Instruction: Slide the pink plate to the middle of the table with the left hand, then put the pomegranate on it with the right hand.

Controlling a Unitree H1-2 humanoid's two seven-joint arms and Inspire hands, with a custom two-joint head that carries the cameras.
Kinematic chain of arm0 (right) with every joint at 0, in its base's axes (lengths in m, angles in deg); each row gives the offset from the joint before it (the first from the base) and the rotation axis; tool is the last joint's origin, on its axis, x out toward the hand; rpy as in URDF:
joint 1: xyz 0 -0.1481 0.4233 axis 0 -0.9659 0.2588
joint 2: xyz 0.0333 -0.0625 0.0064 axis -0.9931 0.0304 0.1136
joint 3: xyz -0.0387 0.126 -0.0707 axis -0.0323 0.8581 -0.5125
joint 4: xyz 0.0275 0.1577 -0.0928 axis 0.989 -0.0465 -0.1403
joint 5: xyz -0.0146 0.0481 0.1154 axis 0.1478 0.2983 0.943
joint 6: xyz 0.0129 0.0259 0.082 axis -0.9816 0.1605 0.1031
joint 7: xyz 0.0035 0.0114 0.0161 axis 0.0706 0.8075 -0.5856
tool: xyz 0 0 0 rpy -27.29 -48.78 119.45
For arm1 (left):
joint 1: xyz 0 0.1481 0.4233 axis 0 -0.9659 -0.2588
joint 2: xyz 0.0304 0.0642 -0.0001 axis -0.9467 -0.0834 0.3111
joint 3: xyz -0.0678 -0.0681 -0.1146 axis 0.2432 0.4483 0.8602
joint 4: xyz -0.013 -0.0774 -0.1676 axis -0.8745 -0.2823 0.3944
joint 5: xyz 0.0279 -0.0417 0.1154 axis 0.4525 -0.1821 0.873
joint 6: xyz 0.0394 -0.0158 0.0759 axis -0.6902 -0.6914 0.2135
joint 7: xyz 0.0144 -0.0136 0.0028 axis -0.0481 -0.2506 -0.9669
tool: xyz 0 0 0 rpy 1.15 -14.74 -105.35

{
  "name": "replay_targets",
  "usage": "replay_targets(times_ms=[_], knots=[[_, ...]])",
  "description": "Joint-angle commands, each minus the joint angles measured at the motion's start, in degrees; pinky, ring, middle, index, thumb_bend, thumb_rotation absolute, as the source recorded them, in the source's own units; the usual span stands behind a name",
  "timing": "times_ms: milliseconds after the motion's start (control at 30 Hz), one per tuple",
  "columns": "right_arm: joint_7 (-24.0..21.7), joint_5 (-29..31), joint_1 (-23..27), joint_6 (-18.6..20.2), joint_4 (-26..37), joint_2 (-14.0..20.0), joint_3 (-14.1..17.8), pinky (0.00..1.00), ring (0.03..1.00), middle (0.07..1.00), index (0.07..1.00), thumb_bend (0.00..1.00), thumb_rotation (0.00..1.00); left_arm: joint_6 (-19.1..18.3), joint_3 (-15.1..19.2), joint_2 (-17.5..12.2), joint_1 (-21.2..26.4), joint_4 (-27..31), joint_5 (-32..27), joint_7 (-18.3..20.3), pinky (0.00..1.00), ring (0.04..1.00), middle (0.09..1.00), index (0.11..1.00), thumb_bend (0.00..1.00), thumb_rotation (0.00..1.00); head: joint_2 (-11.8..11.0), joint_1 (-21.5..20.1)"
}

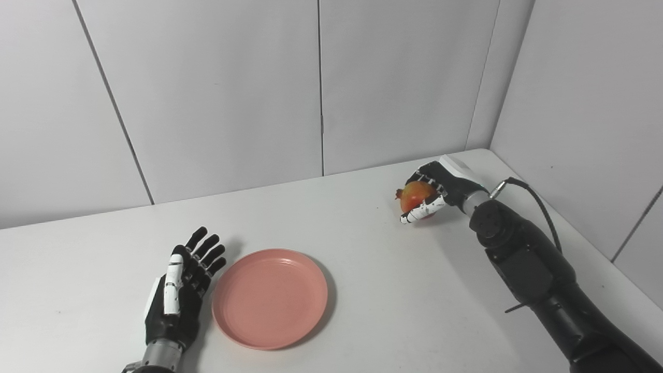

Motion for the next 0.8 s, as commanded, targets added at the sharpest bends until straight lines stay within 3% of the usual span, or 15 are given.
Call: replay_targets(times_ms=[0, 167, 500, 767], knots=[[1.4, 0.62, 1.74, -0.88, 4.15, 1.21, 1.76, 0.39, 0.444, 0.501, 0.489, 0.5, 0.13, -2.78, -0.37, 0.21, -0.8, -1.58, 0.8, -1.26, 0.86, 0.861, 0.864, 0.854, 0.39, 1.0, -0.05, 0.59], [0.81, 0.4, 0.12, 0.42, 11.57, 1.0, 2.67, 0.39, 0.445, 0.51, 0.49, 0.5, 0.13, -3.65, -0.58, 0.85, -0.83, -0.79, 1.03, -2.11, 0.86, 0.859, 0.861, 0.85, 0.39, 1.0, 0.2, 1.57], [-3.81, -1.43, 1.34, 3.15, 23.91, -2.13, -1.27, 0.42, 0.451, 0.522, 0.491, 0.5, 0.13, -4.24, -1.79, 1.75, -0.79, 0.48, 2.39, -4.14, 0.84, 0.84, 0.851, 0.844, 0.39, 1.0, 1.03, 4.0], [-4.64, -2.03, 2.8, -0.87, 26.41, -6.94, -5.48, 0.37, 0.423, 0.482, 0.49, 0.5, 0.13, -4.8, -1.84, 2.77, -0.53, 1.24, 2.86, -5.22, 0.84, 0.842, 0.853, 0.845, 0.39, 1.0, 1.71, 6.91]])
